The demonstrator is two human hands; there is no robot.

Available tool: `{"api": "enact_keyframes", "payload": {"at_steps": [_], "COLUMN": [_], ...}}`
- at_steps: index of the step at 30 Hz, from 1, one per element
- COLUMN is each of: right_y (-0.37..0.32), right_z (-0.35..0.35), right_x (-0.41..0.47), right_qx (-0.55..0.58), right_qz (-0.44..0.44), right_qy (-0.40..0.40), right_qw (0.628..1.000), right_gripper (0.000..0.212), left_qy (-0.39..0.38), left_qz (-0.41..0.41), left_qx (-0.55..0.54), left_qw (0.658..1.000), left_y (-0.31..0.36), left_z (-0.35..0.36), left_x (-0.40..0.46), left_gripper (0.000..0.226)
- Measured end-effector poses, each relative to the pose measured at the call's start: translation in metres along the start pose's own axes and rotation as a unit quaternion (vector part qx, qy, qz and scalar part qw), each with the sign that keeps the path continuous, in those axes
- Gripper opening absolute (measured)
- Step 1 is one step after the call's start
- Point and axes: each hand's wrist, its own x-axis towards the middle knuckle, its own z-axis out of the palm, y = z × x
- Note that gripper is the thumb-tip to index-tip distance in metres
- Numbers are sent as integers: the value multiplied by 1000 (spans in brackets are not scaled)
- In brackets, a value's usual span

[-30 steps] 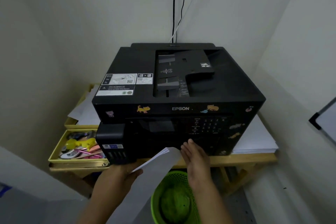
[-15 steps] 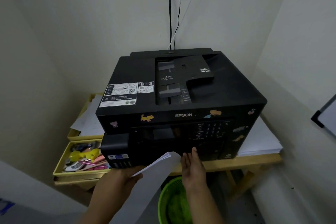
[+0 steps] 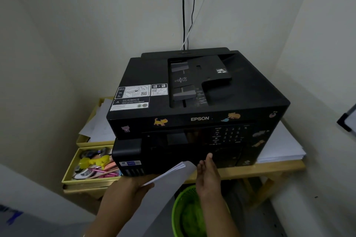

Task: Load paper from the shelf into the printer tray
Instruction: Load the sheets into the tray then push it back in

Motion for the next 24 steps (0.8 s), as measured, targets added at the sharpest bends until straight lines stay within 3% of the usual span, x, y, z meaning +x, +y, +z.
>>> {"api": "enact_keyframes", "payload": {"at_steps": [6,15,20,22,24], "right_y": [3,-6,-8,-9,-8], "right_z": [-2,-6,-16,-27,-43], "right_x": [-1,-11,-24,-38,-51], "right_qx": [-71,-166,-179,-170,-173], "right_qz": [-20,-17,-32,-39,-36], "right_qy": [17,43,41,38,29], "right_qw": [997,985,982,984,984], "right_gripper": [28,48,43,40,41], "left_qy": [-17,-60,-92,-100,-114], "left_qz": [3,-23,-51,-59,-66], "left_qx": [8,-19,-60,-65,-74], "left_qw": [1000,998,993,991,989], "left_y": [6,11,19,19,19], "left_z": [6,2,-1,-3,-7], "left_x": [-2,-7,-14,-17,-21], "left_gripper": [31,25,22,31,24]}}
